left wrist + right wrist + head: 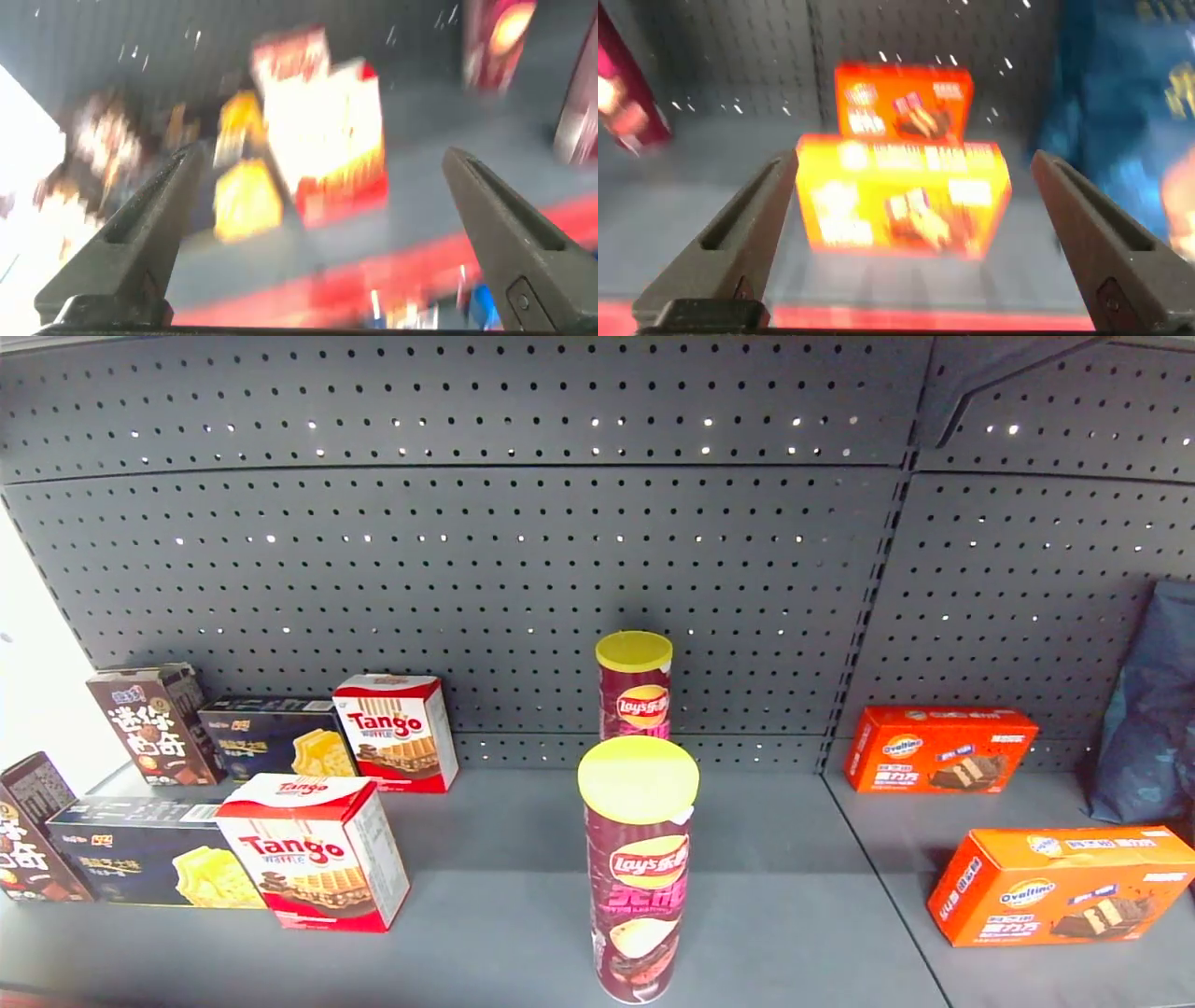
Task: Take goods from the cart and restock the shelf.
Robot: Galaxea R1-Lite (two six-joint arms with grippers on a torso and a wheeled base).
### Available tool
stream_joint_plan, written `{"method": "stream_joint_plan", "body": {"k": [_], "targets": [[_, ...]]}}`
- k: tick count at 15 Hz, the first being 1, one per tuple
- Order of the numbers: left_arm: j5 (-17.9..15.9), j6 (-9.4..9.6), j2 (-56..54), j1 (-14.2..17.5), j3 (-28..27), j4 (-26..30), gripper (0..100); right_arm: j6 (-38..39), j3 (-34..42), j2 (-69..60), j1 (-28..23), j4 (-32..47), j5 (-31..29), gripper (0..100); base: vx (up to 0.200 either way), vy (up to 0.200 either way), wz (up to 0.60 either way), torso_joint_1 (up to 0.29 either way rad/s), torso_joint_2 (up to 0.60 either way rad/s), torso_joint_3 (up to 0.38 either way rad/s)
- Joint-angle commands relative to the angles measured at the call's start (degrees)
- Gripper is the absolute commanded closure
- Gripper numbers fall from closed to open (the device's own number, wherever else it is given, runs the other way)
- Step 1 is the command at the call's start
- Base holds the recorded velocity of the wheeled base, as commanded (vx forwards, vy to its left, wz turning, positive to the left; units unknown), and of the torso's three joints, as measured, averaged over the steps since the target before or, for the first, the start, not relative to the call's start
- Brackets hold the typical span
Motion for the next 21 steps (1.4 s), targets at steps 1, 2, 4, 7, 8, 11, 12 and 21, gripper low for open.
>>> {"method": "stream_joint_plan", "body": {"k": [1,2,4,7,8,11,12,21], "targets": [[3.0,-0.85,-12.06,0.43,4.31,5.13,0,0.03,9.18,-19.78,-0.73,4.78,-0.94,0,0.0,0.0,0.0,0.0,0.0,0.0],[3.0,-0.23,-12.06,0.43,8.0,3.55,0,1.96,9.18,-20.05,-0.91,8.91,-0.68,0,0.0,0.0,0.0,0.0,0.0,0.0],[2.74,1.97,-12.06,0.43,13.45,-4.18,0,2.05,9.18,-20.05,-0.91,12.25,6.18,0,0.0,0.0,0.0,0.0,0.0,0.0],[2.38,2.76,-12.06,0.43,17.23,-6.56,0,2.14,9.18,-20.75,-2.31,14.54,6.79,0,0.0,0.0,0.0,0.0,0.0,0.0],[-0.25,2.58,-12.06,0.34,17.23,-5.42,0,2.84,9.18,-23.21,-3.28,14.54,6.7,0,0.0,0.0,0.0,0.0,0.0,0.0],[-9.22,2.49,-11.97,0.34,17.23,-4.89,0,2.93,9.18,-23.21,-3.19,14.54,6.88,0,0.0,0.0,0.0,0.0,0.0,0.0],[-11.15,2.32,-11.97,0.17,16.7,-3.66,0,2.93,9.18,-23.21,-3.19,14.54,6.88,0,0.0,0.0,0.0,0.0,0.0,0.0],[-20.56,-2.78,-11.97,0.26,16.17,-2.34,0,2.93,9.18,-23.21,-3.19,14.54,6.88,0,0.0,0.0,0.0,0.0,0.0,0.0]]}}
